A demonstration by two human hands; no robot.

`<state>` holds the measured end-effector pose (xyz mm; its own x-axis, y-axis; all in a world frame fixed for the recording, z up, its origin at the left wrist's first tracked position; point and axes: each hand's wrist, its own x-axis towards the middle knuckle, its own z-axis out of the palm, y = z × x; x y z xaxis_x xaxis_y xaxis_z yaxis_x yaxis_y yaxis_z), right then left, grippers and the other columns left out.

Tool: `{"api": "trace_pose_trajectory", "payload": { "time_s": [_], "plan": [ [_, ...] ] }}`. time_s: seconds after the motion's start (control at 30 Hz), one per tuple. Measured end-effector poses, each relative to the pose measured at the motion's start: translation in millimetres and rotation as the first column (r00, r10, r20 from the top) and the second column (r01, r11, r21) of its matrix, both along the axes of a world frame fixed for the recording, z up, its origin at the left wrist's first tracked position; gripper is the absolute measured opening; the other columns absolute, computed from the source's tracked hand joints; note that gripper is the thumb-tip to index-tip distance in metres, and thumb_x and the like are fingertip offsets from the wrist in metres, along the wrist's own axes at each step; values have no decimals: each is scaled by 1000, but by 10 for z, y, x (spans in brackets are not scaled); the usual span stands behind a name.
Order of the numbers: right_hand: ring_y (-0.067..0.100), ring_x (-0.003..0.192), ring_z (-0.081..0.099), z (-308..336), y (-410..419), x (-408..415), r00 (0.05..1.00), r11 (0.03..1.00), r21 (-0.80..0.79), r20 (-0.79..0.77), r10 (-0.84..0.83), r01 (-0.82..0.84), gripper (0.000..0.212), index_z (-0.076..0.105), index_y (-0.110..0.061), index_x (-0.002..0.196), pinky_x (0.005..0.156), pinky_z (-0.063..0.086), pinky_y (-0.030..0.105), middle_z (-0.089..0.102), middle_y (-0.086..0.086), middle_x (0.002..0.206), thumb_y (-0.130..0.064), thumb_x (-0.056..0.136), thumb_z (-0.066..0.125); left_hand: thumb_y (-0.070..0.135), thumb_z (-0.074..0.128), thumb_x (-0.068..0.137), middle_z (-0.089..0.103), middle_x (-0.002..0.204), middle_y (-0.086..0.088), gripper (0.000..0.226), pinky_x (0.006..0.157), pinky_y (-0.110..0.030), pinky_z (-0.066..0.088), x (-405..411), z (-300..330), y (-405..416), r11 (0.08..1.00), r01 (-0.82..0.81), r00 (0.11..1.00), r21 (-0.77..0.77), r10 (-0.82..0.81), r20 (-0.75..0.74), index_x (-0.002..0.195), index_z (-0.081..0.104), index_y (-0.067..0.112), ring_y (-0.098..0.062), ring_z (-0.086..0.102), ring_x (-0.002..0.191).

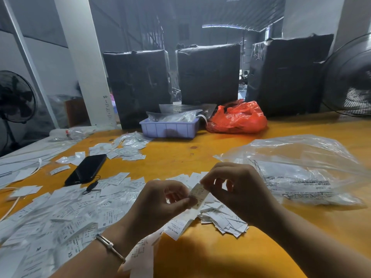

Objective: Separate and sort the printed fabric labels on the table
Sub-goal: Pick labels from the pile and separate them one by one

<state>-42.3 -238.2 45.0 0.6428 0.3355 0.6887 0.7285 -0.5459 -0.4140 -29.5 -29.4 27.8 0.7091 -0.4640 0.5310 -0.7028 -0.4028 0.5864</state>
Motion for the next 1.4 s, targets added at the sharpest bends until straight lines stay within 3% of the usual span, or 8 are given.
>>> {"api": "trace_pose_trajectory", "payload": {
  "time_s": [0.33, 0.47, 0.63, 0.8, 0.97, 1.13, 1.23, 1.4],
  "plan": [
    [9, 67, 62, -105, 80, -12, 990, 996, -47, -118, 72, -78, 17, 79, -20, 91, 54, 40, 16, 69, -9, 83, -9, 81, 72, 43, 65, 76, 70, 73, 24, 7, 61, -15, 53, 18, -26, 3, 1000, -14, 1000, 6, 14, -13, 81, 68, 39, -4, 69, 72],
    [10, 67, 61, -105, 58, 13, 980, 995, -48, -185, 78, -88, 22, 75, -26, 103, 54, 38, 13, 67, -12, 87, -19, 81, 73, 42, 66, 75, 71, 73, 17, 19, 62, -20, 55, 45, -44, 24, 999, -42, 999, -21, 41, -26, 81, 73, 26, -7, 69, 73],
    [12, 60, 63, -99, 7, 63, 961, 987, 158, -269, 72, -30, 24, 72, -16, 100, 58, 55, 30, 70, -3, 77, -6, 78, 75, 45, 66, 75, 72, 79, 14, 20, 66, -25, 58, 67, -58, 31, 994, -85, 994, -71, 80, -71, 78, 72, 26, -10, 68, 77],
    [20, 56, 63, -130, 51, 56, 950, 962, 265, -277, 142, -67, 24, 72, -15, 96, 56, 55, 40, 69, 0, 74, 0, 78, 74, 46, 68, 75, 72, 85, 15, 22, 71, -28, 59, 56, -53, 22, 995, -74, 993, -68, 67, -96, 91, 69, 32, -9, 69, 83],
    [19, 54, 63, -157, 71, 64, 955, 951, 301, -251, 157, -77, 26, 72, -18, 99, 55, 55, 39, 68, -2, 75, -1, 79, 74, 37, 67, 78, 71, 85, 10, 27, 75, -14, 54, 61, -63, 14, 993, -63, 992, -103, 50, -119, 105, 64, 34, -5, 69, 89],
    [14, 53, 61, -144, -14, 120, 973, 970, 227, -230, -28, 81, 13, 73, -20, 92, 54, 53, 34, 67, -8, 73, -12, 81, 73, 27, 66, 83, 71, 90, 22, 6, 72, -14, 54, 77, -55, 44, 991, -97, 990, -93, 87, -107, 87, 69, 31, 0, 66, 93],
    [10, 61, 60, -129, -129, 190, 940, 954, 51, -192, -282, 297, 5, 73, -21, 81, 59, 52, 34, 66, -11, 71, -20, 83, 68, 11, 66, 89, 72, 85, 13, 16, 70, -19, 55, 107, -55, 98, 981, -171, 979, -90, 159, -127, 82, 69, 25, -7, 67, 88],
    [14, 91, 58, -150, -283, 317, 822, 837, -200, -174, -543, 510, 13, 70, -24, 92, 72, 49, 31, 68, -7, 94, -23, 89, 57, 33, 55, 78, 71, 76, 3, 20, 57, -19, 47, 127, -45, 121, 935, -349, 918, -71, 326, -225, 71, 67, 19, -9, 64, 74]
  ]
}}
